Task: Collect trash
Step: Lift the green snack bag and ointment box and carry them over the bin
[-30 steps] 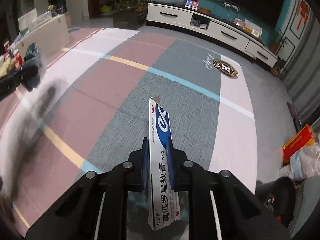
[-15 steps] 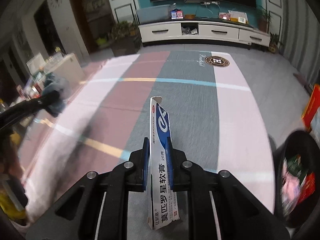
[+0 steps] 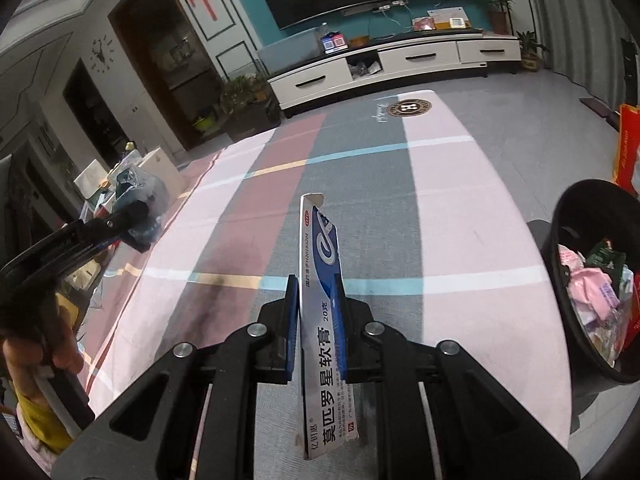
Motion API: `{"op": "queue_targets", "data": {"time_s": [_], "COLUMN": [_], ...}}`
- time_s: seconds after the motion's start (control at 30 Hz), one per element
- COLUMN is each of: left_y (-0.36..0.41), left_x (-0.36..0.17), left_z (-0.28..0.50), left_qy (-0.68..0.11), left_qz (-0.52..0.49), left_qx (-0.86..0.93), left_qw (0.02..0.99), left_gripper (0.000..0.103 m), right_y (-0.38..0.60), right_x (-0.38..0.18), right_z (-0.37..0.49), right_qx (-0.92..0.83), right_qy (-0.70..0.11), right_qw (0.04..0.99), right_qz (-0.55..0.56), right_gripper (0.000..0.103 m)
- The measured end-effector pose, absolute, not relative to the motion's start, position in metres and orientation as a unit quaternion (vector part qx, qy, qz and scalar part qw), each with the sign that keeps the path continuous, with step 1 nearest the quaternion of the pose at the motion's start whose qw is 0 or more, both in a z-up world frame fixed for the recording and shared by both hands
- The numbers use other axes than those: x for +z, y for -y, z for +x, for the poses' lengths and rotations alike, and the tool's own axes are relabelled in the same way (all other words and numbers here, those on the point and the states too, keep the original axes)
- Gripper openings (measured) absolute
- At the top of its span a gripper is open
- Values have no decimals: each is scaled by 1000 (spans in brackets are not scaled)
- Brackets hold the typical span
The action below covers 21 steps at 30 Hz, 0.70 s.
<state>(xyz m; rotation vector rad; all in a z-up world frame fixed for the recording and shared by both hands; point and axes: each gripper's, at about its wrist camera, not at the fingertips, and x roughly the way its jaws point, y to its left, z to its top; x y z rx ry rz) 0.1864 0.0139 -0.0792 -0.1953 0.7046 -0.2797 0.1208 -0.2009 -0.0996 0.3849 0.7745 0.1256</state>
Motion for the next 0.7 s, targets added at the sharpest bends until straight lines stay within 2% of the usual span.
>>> {"op": "queue_targets", "data": {"time_s": [0.7], "left_y": [61], "left_x": [-95], "left_z": [172], "left_qy": [-363], "left_qz": [-21], "left_qx": [-182], "left_qw": [914], "left_gripper": [32], "right_y": [249], "right_x": [-88], "right_z": [94], "right_qx": [13], "right_qy": [-346], "right_qw": [915], "right_qz": [207], "right_gripper": [17]}}
